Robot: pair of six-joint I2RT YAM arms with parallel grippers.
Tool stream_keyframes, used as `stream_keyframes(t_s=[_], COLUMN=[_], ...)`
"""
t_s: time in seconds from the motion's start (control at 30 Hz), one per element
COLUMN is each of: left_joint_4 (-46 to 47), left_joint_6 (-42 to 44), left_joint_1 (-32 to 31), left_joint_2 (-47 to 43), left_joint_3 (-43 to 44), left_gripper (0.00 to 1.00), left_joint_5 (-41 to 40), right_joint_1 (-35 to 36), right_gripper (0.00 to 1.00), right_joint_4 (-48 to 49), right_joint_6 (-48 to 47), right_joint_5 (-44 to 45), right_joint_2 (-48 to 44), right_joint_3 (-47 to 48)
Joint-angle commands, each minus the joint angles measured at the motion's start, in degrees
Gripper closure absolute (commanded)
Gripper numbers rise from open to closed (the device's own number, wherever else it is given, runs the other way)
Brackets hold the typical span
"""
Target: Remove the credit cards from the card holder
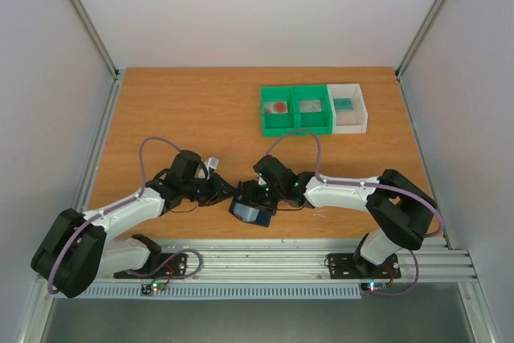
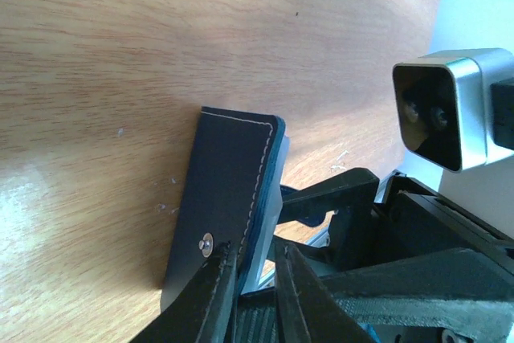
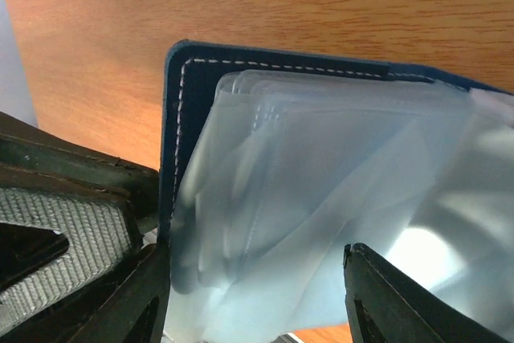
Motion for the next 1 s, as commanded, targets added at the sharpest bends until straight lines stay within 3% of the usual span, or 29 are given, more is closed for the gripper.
stream_keyframes(t_s=[0.0,0.3,0.57,0.97], left_joint_4=[1.07,-1.24,-11.32,-4.53], left_joint_6=[-0.43,0.36,5.69,4.06], left_joint_1=[-0.26,-0.26,-0.26,-0.26], left_joint_2=[-0.93,-1.56,-3.44,-0.91], left_joint_3=[-0.72,-0.5,1.99,0.9], left_gripper=[0.85,0.84,0.7,0.67], left_joint_5=[0.34,-1.43,-8.54,-3.39], right_joint_1=[0.01,0.01,0.01,0.01], right_gripper=[0.41,0.62,0.72,0.99], right_joint_4=[3.18,1.42,-3.6,-3.94], right_joint_6=[2.17,0.52,-2.0,-5.36], right_joint_5=[-0.95,1.99,6.98,7.1], right_joint_2=[1.08,-1.06,-6.01,-10.27], right_joint_3=[-2.09,-5.04,-8.33,-9.38])
